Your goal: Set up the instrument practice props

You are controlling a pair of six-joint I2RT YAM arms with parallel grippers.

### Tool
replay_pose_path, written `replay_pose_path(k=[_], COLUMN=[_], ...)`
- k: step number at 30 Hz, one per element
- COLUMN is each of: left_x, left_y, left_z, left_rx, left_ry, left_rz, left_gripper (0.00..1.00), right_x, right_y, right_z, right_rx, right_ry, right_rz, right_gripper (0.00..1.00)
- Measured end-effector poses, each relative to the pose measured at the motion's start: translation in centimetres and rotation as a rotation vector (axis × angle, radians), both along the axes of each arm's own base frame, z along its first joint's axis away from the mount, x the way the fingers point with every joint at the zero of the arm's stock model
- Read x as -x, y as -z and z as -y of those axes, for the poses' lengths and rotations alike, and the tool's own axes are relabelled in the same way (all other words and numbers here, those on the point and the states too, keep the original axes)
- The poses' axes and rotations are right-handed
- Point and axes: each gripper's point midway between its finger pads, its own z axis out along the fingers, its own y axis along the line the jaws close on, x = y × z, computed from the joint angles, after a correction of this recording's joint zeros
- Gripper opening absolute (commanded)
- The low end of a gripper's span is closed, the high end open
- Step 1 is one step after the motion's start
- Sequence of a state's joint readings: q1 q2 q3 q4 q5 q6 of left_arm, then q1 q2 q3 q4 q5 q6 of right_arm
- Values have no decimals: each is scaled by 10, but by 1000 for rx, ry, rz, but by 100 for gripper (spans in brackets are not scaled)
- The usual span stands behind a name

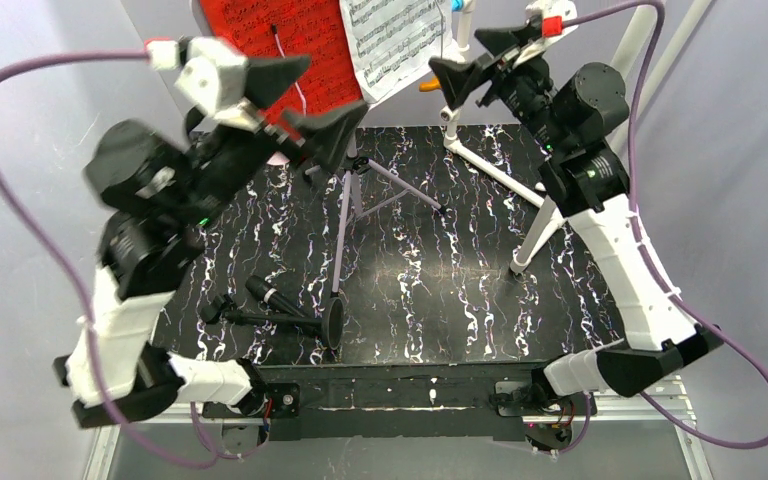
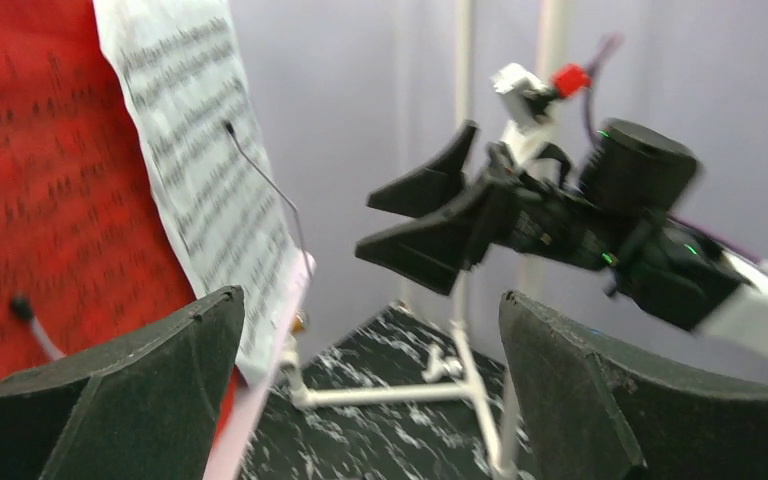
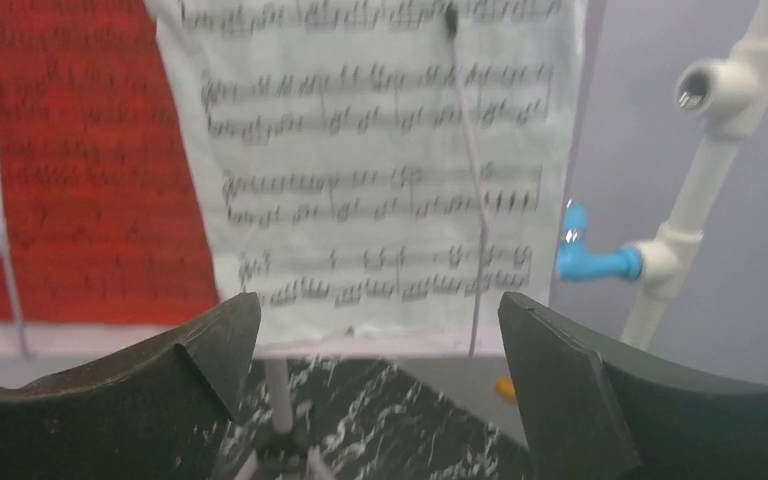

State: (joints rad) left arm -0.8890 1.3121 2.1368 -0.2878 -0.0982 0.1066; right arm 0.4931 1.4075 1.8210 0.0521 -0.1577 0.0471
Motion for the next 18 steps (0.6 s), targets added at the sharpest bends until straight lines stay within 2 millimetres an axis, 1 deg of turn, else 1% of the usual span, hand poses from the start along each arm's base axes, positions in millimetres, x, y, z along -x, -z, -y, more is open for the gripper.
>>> replay_pose_path(k=[2, 6, 8, 10, 12, 14, 16, 18], left_x=[27, 72, 93, 111, 126, 138, 148, 155], left_y=[11, 32, 42, 51, 64, 79, 99, 118], left_z=[-17, -46, -62, -77, -94, -107, -119, -126], left_rx=[1, 15, 25, 33, 34, 29, 11, -17], left_ry=[65, 162, 200, 223, 233, 235, 237, 242], left_rz=[-30, -76, -90, -96, -110, -126, -151, -184], left_gripper=[98, 98, 98, 98, 98, 98, 98, 98], right_x=[8, 27, 38, 47, 59, 82, 104, 122], right_y=[19, 73, 103, 132, 159, 194, 228, 266], right_z=[0, -3, -9, -20, -38, -67, -95, -122], right_rx=[46, 138, 177, 208, 238, 285, 329, 365], right_ry=[-19, -82, -135, -190, -250, -340, -423, -479], right_rz=[-45, -157, -219, -284, -342, -410, -477, -559], right_gripper=[98, 98, 98, 98, 98, 98, 98, 98])
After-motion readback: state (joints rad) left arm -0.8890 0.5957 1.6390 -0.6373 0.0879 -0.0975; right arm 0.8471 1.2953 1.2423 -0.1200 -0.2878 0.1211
